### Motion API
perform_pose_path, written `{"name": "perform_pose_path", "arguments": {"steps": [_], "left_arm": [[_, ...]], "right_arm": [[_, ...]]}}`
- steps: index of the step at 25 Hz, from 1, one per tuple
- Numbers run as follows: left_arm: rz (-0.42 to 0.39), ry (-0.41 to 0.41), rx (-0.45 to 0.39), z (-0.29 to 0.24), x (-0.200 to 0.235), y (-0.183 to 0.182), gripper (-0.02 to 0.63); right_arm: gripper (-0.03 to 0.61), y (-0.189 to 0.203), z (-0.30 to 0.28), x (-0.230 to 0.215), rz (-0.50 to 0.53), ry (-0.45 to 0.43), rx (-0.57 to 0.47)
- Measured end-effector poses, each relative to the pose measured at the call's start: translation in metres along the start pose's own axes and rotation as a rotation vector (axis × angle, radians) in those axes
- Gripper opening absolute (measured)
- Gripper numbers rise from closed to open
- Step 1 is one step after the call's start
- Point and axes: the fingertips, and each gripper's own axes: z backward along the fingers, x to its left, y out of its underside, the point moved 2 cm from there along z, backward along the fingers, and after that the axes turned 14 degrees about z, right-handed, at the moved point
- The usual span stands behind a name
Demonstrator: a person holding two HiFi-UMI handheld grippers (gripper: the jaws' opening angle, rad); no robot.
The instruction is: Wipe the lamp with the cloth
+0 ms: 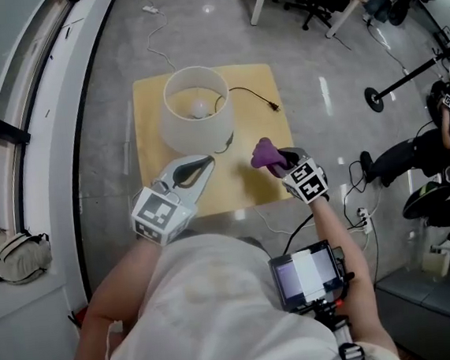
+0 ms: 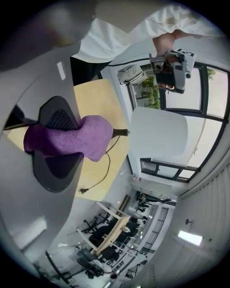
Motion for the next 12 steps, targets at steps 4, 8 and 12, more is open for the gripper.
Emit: {"name": "perform_pose_path", "arguments": {"steps": [4,8,12], "left_arm": [[0.014,-0.063,-0.008,-0.011,-0.016,0.012,0.002],[0.017,-0.132,-0.007,-0.016,-0.028,0.012,0.002],[0.039,-0.191,-0.024,-0.02,-0.033,0.013,0.002]], "right_arm": [[0.12,0.042,-0.047,0.022,-0.02,-0.083,0.045],[0.125,0.068,-0.08,0.036,0.045,-0.173,0.108],[0.135,0.081,-0.089,0.038,0.042,-0.214,0.125]]}}
